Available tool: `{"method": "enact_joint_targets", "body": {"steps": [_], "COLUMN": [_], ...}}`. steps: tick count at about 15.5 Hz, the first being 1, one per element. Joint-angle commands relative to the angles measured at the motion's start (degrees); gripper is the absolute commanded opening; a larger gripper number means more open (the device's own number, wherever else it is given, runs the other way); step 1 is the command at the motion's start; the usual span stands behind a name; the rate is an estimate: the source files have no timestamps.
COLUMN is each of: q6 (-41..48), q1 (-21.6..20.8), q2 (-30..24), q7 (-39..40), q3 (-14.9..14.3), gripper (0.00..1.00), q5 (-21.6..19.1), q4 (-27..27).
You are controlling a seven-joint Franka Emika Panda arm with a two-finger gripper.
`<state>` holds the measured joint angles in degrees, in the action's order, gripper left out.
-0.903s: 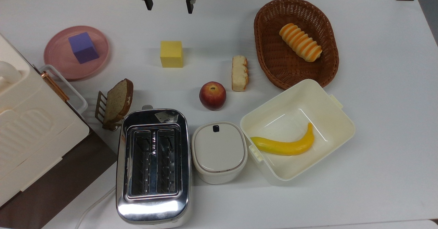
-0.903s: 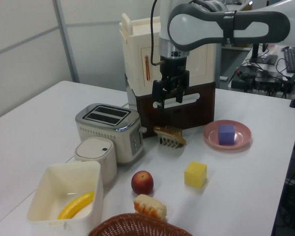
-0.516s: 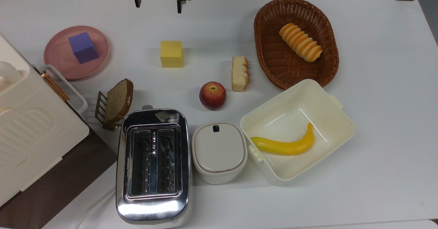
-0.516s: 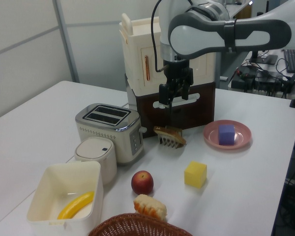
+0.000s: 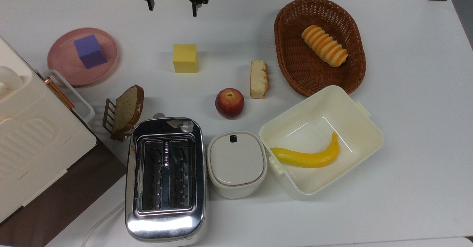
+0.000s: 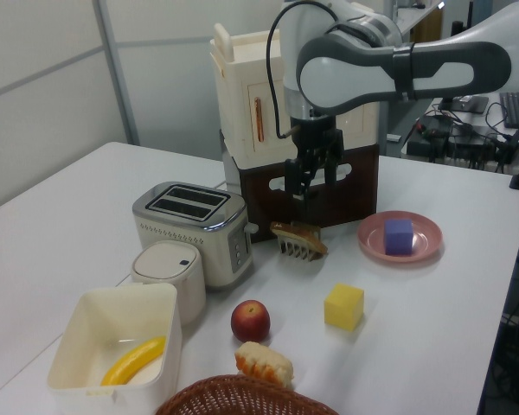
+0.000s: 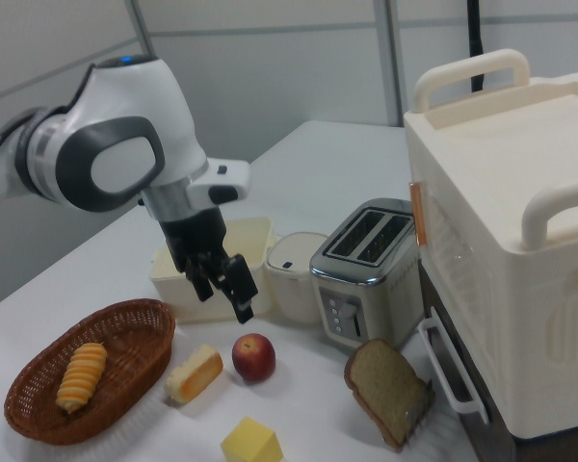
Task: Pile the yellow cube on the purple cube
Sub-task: 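Move the open gripper toward the yellow cube on the table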
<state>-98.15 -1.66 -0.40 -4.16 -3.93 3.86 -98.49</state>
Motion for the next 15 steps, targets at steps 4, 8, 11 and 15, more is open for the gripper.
{"method": "enact_joint_targets", "body": {"steps": [4, 8, 11, 15], "q6": [-2.72, -18.28, -20.15, -20.24], "q1": [0.95, 2.72, 2.63, 2.10], "q2": [-3.12, -5.23, -4.09, -4.53], "q7": [1.61, 1.61, 3.36, 7.23], "q3": [-0.29, -0.29, -0.20, -0.12], "gripper": [1.00, 1.00, 1.00, 1.00], "q5": [2.46, 5.54, 6.33, 6.24], "q4": [-13.11, -23.93, -25.61, -27.02]}}
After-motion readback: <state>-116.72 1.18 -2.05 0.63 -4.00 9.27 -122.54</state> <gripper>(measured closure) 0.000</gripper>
